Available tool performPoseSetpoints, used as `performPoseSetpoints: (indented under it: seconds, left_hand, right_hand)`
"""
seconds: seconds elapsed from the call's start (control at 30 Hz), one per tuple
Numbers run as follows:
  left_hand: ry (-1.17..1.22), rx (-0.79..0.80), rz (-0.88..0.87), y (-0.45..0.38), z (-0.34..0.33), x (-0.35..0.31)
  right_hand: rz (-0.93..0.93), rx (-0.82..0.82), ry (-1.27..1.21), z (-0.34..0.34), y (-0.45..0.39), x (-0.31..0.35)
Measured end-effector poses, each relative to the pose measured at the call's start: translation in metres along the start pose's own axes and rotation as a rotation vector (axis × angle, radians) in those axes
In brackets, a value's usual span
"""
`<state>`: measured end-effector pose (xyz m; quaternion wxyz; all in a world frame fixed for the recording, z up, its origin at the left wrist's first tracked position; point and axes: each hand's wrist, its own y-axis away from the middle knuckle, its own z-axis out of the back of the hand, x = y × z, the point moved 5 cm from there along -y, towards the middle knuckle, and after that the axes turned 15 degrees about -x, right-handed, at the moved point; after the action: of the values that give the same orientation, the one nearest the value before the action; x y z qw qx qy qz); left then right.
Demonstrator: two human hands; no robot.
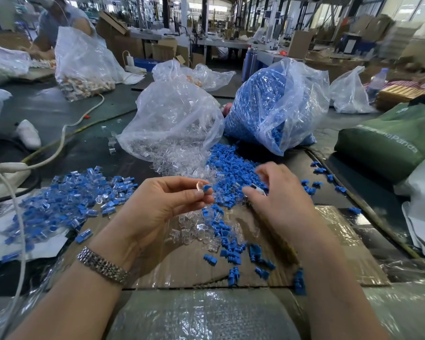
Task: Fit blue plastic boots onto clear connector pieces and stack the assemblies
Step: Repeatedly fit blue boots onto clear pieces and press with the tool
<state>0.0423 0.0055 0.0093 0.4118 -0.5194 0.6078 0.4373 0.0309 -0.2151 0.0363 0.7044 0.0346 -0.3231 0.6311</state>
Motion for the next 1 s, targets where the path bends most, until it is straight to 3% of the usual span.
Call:
performPoseSetpoints:
  seconds: [0.07,0.13,0.3,0.47,0.7,0.8,1.0]
  left_hand:
    - [0.050,-0.026,0.014,-0.001,0.001,0.000]
    - [0.102,-0.058,0.022,-0.003,0.003,0.000]
    - [0.174,-0.130,0.016,-0.006,0.008,0.001]
    - [0.228,-0.135,0.049,-0.010,0.012,0.001]
    - [0.270,-0.135,0.072,-0.015,0.014,0.002]
    - [0.284,-0.143,0.045,-0.015,0.013,0.001]
    - [0.250,-0.159,0.014,-0.015,0.011,0.001]
  right_hand:
    - [-0.161,0.152,0.303,-0.004,0.001,-0.023]
    - [-0.190,0.263,0.406,-0.010,0.002,-0.032]
    - [-0.101,0.216,0.417,-0.013,-0.002,-0.026]
    - [-0.177,0.190,0.116,0.005,-0.005,-0.022]
    - [-0.232,0.503,-0.437,0.002,0.005,0.029]
    - [-0.199,0.609,-0.452,-0.007,0.012,0.048]
    - [-0.171,0.627,-0.402,-0.015,0.014,0.066]
